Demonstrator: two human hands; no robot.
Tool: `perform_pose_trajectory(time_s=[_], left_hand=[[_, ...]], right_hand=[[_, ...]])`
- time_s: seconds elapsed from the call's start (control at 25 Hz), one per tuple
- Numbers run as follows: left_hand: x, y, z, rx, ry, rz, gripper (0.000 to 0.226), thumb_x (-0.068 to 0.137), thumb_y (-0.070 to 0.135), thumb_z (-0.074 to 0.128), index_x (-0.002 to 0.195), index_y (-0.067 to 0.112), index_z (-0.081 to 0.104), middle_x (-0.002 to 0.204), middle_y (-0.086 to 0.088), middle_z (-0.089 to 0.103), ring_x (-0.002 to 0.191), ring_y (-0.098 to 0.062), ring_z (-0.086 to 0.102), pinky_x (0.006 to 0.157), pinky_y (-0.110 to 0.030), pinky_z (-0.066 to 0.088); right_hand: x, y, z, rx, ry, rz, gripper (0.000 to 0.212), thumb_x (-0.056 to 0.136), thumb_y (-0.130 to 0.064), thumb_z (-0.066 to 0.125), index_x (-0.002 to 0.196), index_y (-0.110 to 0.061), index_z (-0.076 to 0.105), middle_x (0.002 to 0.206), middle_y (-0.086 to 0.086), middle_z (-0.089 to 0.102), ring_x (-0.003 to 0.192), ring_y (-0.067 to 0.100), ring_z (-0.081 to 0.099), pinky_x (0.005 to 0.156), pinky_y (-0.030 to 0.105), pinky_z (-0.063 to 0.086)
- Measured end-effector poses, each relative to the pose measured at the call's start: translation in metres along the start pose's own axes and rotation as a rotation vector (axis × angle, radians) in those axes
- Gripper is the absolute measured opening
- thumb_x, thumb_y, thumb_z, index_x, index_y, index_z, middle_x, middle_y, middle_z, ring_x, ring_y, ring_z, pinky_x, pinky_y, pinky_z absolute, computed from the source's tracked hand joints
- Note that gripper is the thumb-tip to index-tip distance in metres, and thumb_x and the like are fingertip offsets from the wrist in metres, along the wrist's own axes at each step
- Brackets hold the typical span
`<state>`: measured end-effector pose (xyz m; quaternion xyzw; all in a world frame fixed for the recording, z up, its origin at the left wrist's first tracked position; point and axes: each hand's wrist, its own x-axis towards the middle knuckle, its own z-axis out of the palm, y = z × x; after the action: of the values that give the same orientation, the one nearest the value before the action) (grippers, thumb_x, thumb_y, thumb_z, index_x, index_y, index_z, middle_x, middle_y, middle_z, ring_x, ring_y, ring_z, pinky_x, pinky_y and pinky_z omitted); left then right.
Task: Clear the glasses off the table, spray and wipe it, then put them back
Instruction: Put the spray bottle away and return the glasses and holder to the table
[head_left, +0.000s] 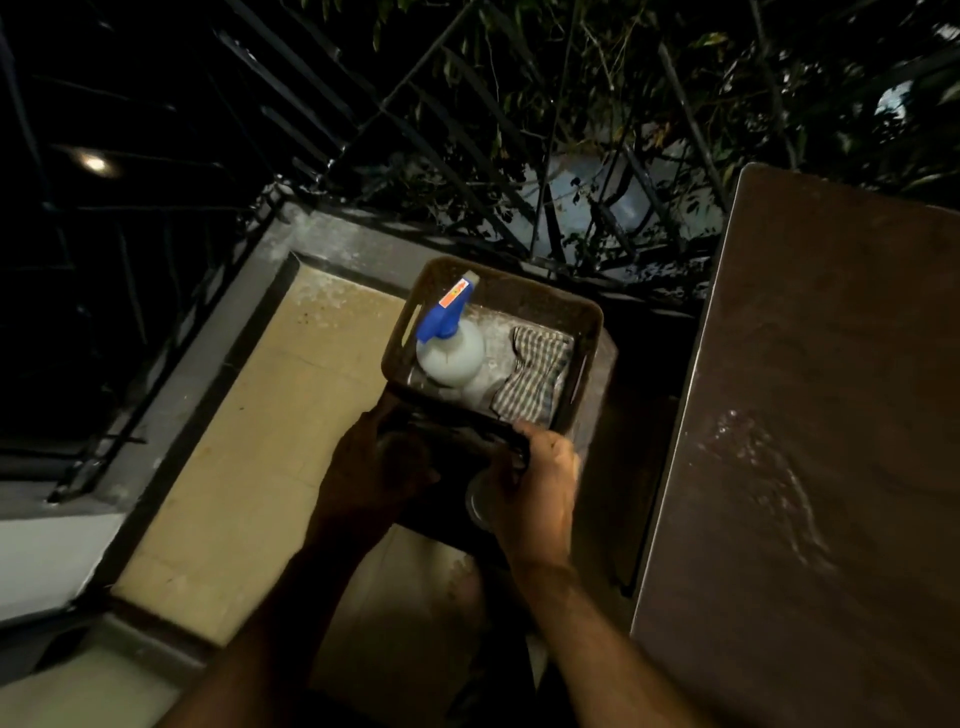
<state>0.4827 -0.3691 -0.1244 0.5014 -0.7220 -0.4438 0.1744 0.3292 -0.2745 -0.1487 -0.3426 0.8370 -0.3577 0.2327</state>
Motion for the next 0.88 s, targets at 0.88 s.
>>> perform_pose_trajectory(time_s=[0.88], left_hand=[[-0.018, -0.072, 0.041, -0.149, 0.236, -0.340, 0.106, 0.053, 0.074, 0.079, 0.138, 0.018, 0.048, 0.127, -0.008, 0.063, 0.114, -0.028, 0.062, 0.091, -0.049, 0.055]], right_hand=[[-0.046, 0.042, 0.042, 0.353, -0.020, 0.215, 0.098, 0.058, -0.028, 0.092, 0.135, -0.046, 0.035, 0.136, -0.018, 0.050, 0.127, -0.008, 0.043, 0.103, 0.014, 0.038]])
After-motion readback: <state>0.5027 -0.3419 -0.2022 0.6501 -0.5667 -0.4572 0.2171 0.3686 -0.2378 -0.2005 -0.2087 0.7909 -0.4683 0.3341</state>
